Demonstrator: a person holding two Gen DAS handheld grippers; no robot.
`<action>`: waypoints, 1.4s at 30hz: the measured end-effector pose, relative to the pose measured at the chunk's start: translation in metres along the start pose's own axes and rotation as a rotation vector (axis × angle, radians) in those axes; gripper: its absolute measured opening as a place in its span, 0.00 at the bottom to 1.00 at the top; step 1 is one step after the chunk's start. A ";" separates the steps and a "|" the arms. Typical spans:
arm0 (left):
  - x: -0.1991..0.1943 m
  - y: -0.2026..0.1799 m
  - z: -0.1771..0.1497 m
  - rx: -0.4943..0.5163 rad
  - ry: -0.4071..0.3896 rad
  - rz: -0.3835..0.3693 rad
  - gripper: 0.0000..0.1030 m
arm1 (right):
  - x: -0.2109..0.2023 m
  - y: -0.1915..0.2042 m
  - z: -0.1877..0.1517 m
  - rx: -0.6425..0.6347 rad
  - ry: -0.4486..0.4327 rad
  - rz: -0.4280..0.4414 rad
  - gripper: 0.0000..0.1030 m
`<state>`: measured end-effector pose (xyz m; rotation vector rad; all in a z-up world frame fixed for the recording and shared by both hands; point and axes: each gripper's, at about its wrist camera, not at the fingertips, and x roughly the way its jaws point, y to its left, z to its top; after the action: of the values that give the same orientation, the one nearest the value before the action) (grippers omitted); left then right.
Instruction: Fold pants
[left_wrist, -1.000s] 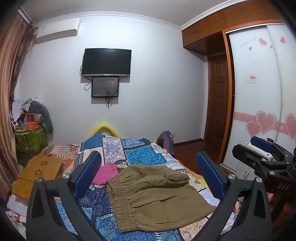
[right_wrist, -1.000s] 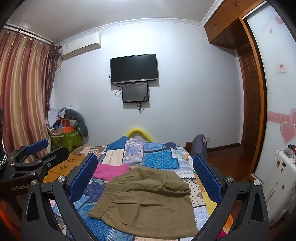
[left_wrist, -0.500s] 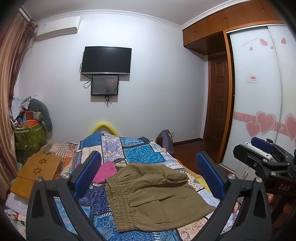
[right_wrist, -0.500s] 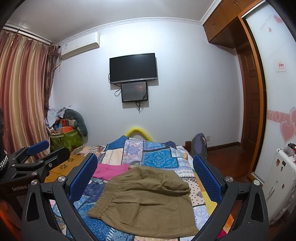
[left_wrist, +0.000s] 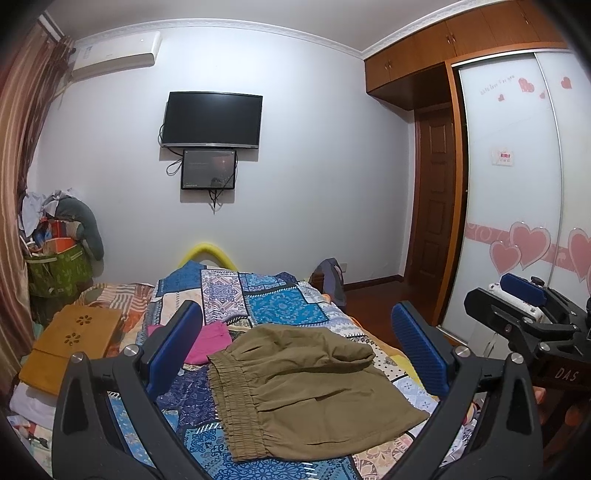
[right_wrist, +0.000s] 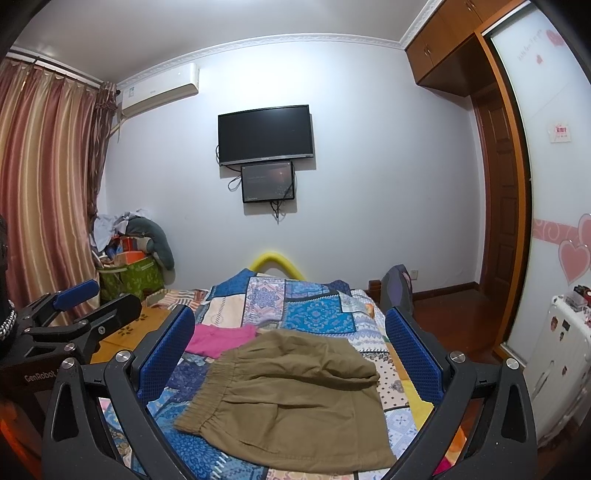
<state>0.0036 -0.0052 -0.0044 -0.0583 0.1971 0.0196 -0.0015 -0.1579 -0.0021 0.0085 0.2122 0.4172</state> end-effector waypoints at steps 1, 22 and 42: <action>0.000 0.000 0.000 -0.002 0.000 0.001 1.00 | 0.000 0.000 0.000 0.000 0.000 0.000 1.00; -0.003 0.002 0.001 -0.006 -0.008 0.006 1.00 | -0.004 0.003 -0.001 -0.007 -0.008 -0.001 1.00; 0.022 0.000 -0.004 0.010 0.054 -0.029 1.00 | 0.019 -0.007 -0.012 0.004 0.040 -0.036 1.00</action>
<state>0.0242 -0.0051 -0.0129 -0.0518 0.2498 -0.0118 0.0161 -0.1570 -0.0177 0.0004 0.2522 0.3811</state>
